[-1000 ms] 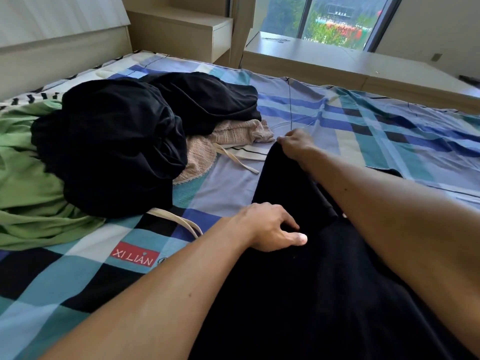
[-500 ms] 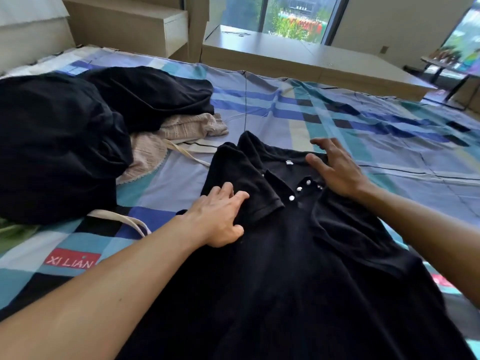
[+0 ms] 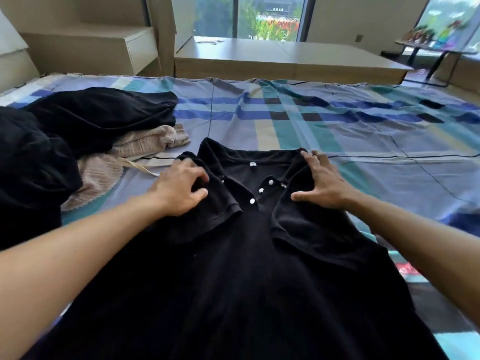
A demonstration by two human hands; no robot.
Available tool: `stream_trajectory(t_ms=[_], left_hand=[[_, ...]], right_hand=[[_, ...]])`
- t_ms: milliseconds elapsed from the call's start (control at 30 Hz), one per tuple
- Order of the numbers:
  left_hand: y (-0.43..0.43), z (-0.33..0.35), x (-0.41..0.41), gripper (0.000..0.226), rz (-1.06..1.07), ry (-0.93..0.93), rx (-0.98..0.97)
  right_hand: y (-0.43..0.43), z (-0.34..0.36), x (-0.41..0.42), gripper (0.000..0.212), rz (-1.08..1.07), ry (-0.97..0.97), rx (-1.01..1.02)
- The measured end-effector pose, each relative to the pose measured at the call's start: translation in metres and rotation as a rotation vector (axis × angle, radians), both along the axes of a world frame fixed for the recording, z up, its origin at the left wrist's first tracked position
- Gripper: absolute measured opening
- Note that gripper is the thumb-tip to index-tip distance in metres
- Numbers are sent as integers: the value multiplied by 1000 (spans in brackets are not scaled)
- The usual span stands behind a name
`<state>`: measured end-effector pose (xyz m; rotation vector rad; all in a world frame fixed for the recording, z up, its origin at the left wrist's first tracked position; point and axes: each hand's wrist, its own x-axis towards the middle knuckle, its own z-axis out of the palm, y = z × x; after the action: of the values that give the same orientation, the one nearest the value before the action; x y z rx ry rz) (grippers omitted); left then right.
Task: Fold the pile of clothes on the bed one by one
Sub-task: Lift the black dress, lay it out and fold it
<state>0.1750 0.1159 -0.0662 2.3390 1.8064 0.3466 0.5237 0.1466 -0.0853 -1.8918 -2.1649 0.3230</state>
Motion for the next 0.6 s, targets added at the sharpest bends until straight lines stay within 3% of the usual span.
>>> stream_trajectory(t_ms=[133,233,333,433,500,600], left_hand=[[58,8,7,87,203,167,-140],[92,15,17,80,221,170,-299],[110,29,27,54,206,169,-466],[120,36,31,35,175,171,-553],[126,40,28,33,170,192,-444],[141,58,23,46,285,134,-100]], right_hand=[[38,13,7,151,-79,-90,-281],[58,18,5,155,-27,-89,-367],[71,26,-4,128,13,3,-396],[75,35,-16,59,98,35,-564],[80,47,-23,48,81,-65,-476],[101,75,-29,55,-118,-100,-35]])
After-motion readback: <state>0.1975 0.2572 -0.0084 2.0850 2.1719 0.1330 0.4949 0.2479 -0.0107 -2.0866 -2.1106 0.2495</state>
